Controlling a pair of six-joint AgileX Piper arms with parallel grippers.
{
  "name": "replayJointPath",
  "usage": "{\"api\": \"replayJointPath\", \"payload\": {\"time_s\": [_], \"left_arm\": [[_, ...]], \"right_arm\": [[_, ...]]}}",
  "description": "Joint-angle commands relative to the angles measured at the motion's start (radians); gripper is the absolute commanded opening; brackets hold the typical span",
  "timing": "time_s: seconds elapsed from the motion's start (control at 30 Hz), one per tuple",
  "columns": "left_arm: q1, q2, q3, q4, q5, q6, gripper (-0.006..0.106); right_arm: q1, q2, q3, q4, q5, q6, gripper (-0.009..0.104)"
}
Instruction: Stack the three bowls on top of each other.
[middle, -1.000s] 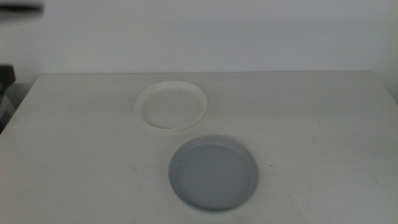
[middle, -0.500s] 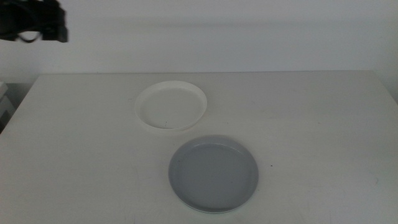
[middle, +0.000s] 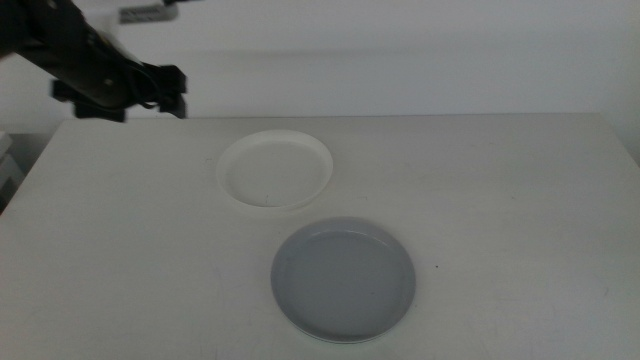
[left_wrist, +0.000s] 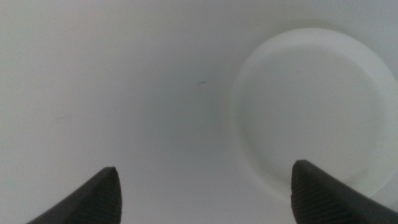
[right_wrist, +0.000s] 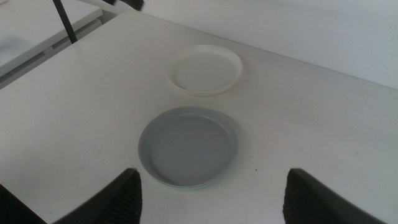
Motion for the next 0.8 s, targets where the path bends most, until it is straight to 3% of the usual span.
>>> {"api": "replayJointPath", "payload": {"time_s": [0.0,0.23,0.5,0.63,0.77], "left_arm": [[-0.001,0.003,-0.053,-0.083,-0.084,0.053,0.098],[-0.005,0.201,-0.156,-0.217,-0.099,0.132,0.098],[-0.011,0.363,-0.228,-0.256,-0.108,0.149,0.097],[-0.011,0.398,-0.228,-0.269,-0.139,0.150,0.087],[-0.011,0.427,-0.228,-0.313,-0.174,0.150,0.064]], "right_arm": [[-0.006,0.009,-0.019,0.008,-0.071,-0.004,0.057],[-0.006,0.009,-0.019,0.008,-0.071,-0.004,0.057],[-0.006,0.009,-0.019,0.007,-0.071,-0.004,0.057],[-0.006,0.009,-0.019,0.007,-0.071,-0.004,0.057],[-0.006,0.009,-0.019,0.007,-0.071,-0.004,0.057]]}}
